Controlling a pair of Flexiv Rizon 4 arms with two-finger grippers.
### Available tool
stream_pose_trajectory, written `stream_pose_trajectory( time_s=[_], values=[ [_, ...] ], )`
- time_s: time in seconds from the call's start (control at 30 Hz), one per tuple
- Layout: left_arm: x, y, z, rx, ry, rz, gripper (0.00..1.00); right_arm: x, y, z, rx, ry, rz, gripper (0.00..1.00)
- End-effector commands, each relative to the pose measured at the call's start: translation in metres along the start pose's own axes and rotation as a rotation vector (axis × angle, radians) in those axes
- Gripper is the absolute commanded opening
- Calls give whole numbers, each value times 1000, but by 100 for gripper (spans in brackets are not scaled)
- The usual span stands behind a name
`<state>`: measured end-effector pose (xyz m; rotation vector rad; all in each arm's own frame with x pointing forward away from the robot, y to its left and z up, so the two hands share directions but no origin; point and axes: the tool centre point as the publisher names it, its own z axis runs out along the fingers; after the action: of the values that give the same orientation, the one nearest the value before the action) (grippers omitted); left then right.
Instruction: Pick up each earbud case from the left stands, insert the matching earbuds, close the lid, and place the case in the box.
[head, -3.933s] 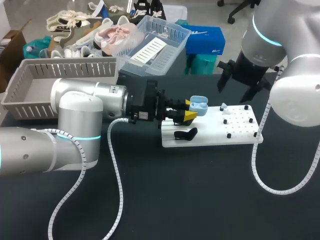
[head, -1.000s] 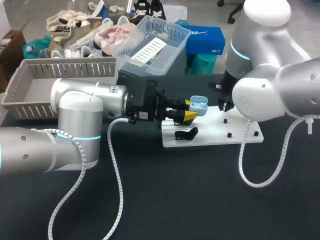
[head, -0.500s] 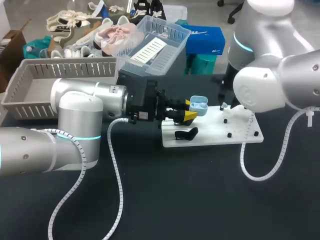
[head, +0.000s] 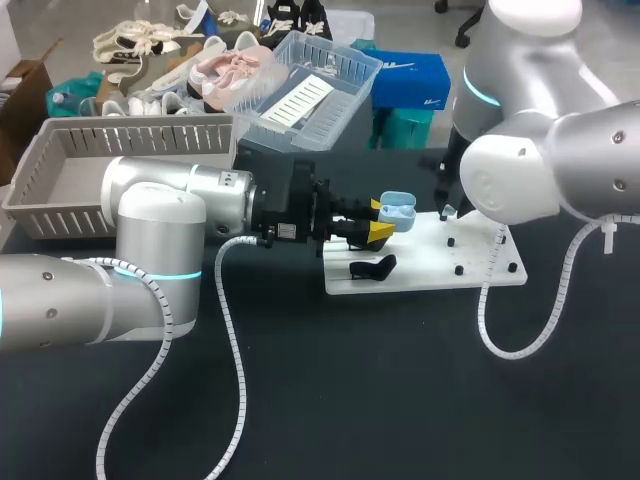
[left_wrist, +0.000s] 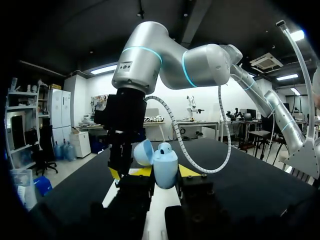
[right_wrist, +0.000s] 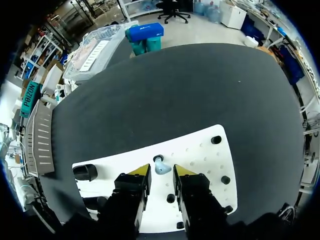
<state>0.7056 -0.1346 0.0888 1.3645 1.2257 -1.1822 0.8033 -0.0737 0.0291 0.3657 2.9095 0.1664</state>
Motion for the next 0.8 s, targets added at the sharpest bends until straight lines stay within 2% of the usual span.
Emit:
stream_pose_trajectory(
  time_s=[0.03, 0.5, 0.67, 0.8],
  values=[
    [0, -1, 0, -2, -1, 1, 0, -2, 0, 1, 2, 9, -4, 27],
    [0, -1, 0, -2, -1, 1, 0, 1, 1, 6, 3, 25, -7, 26],
    [0, -1, 0, -2, -1, 1, 0, 0, 1, 7, 1, 24, -6, 24],
    [0, -1, 0, -2, -1, 1, 0, 0, 2, 8, -1, 25, -7, 18]
  ],
)
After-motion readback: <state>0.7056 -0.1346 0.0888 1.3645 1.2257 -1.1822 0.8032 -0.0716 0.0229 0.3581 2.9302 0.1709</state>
